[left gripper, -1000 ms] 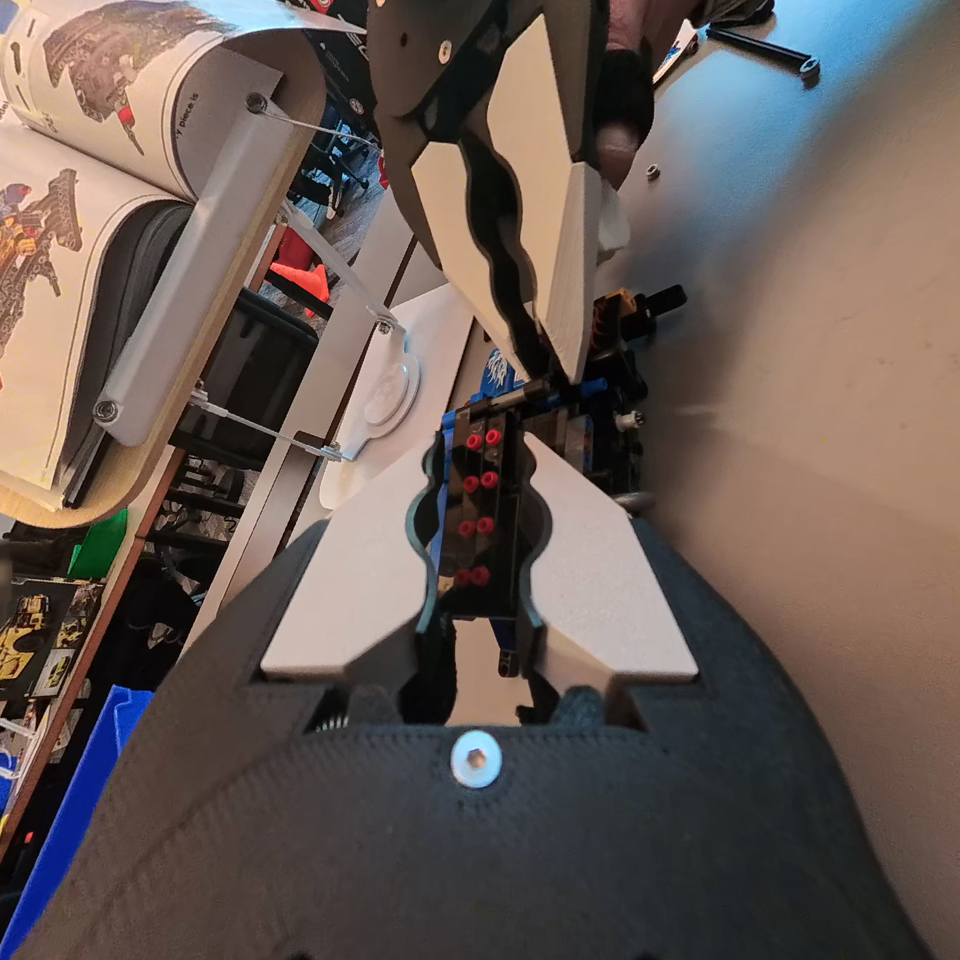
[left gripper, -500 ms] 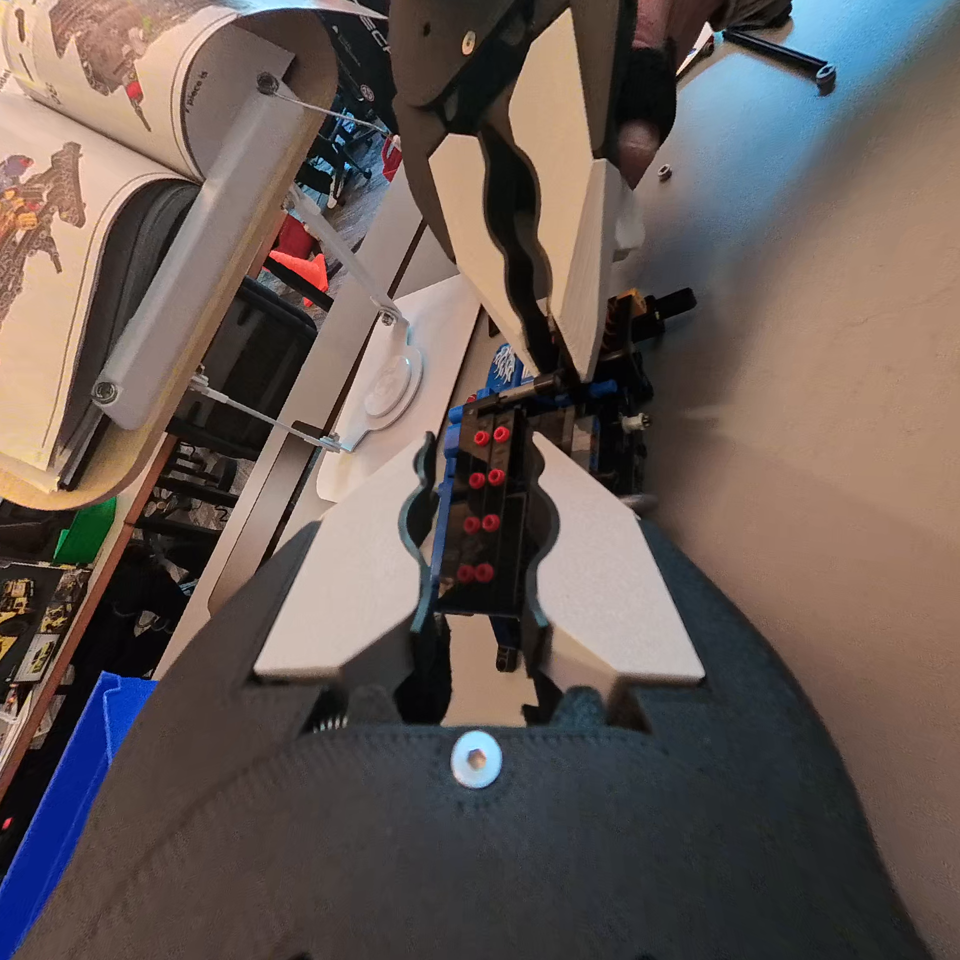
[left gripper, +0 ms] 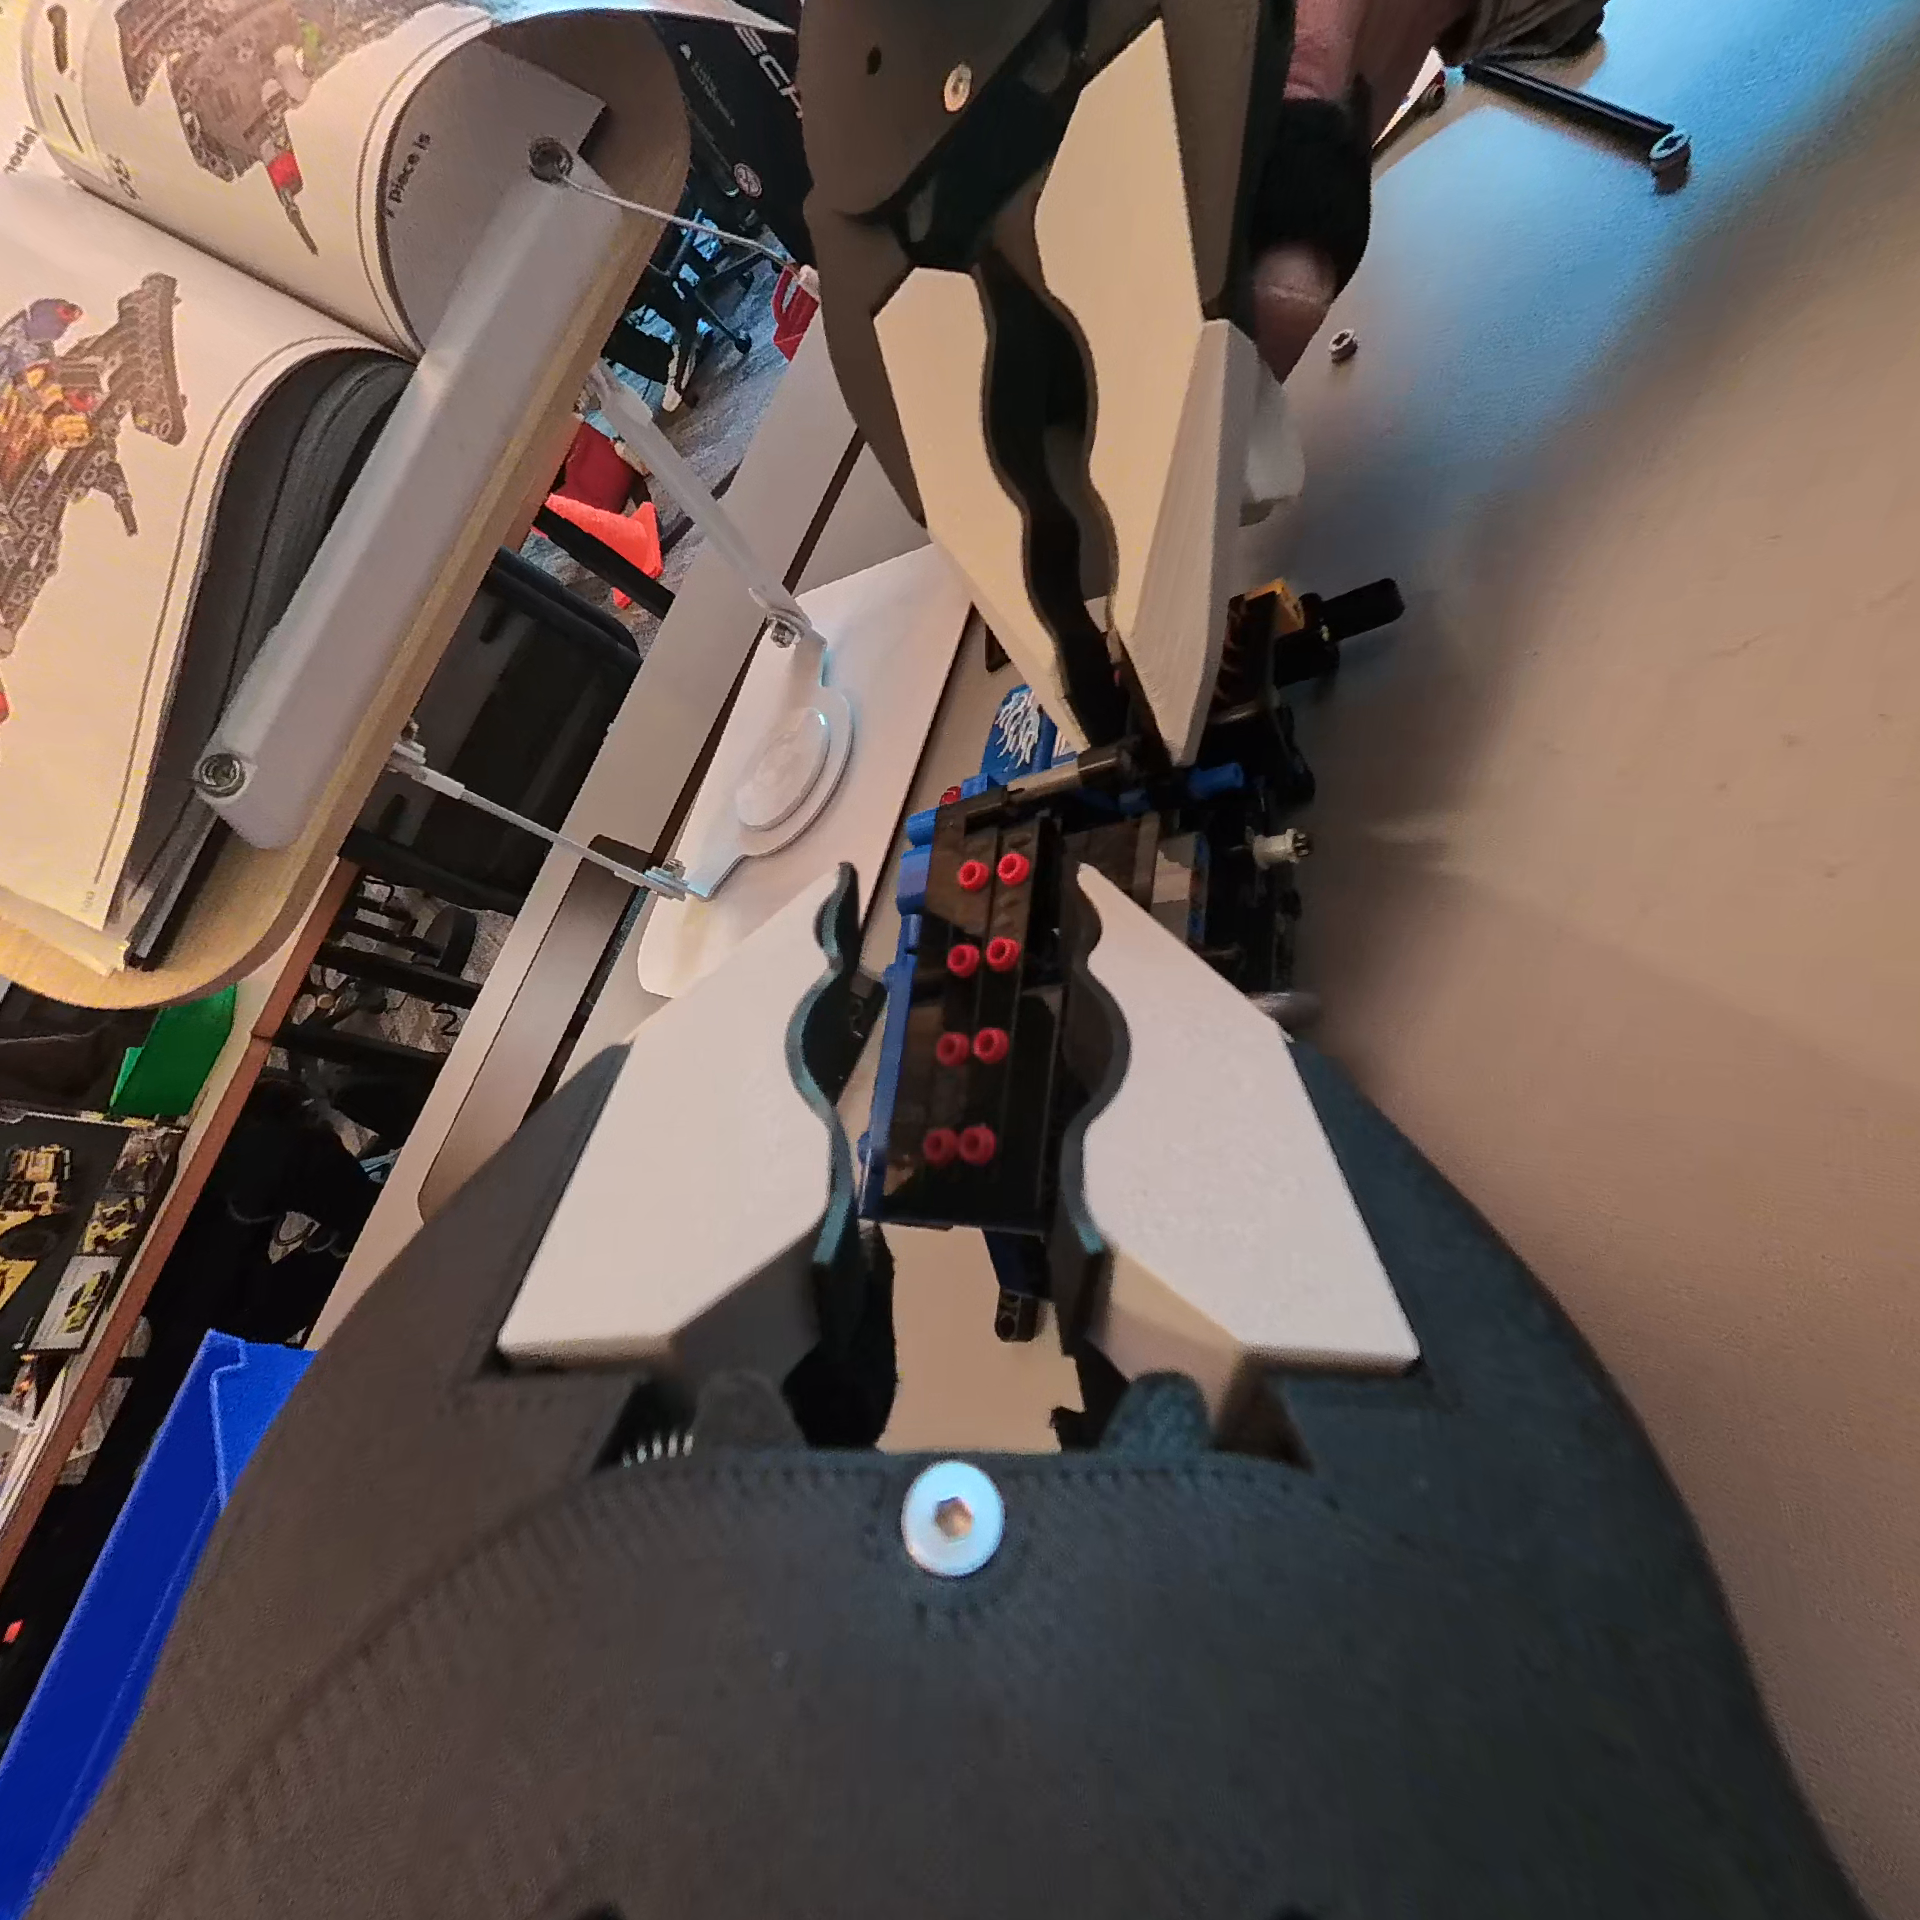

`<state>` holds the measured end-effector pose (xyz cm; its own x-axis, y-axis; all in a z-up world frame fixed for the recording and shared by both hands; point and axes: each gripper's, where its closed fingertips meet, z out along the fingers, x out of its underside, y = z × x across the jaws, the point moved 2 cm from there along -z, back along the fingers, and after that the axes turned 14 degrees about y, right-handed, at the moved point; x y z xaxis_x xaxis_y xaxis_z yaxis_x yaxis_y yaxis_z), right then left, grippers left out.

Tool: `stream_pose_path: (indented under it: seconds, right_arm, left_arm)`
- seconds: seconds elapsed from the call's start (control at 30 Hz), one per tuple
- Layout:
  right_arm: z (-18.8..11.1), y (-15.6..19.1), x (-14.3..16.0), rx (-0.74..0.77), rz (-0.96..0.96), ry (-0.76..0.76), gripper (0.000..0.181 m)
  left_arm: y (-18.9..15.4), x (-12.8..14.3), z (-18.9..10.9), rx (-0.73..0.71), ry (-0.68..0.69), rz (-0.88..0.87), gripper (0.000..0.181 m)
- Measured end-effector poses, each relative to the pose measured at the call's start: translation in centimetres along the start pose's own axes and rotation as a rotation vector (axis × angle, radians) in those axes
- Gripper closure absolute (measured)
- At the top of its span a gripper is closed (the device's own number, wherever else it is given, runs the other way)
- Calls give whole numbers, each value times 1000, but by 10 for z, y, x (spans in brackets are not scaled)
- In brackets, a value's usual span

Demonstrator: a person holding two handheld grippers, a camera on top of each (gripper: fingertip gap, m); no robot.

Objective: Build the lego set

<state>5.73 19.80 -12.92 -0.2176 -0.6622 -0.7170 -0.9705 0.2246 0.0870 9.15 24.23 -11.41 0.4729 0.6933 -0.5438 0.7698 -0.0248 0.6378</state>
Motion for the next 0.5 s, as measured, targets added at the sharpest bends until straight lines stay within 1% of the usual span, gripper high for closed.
stream_pose_path:
  seconds: [0.23, 0.5]
  right_arm:
    - [1, 0, 0, -1, 0, 0, 175]
    - [1, 0, 0, 2, -3, 6, 175]
  left_arm:
    - [0, 1, -1, 1, 3, -2, 142]
    - [0, 6, -6, 31, 10, -26, 133]
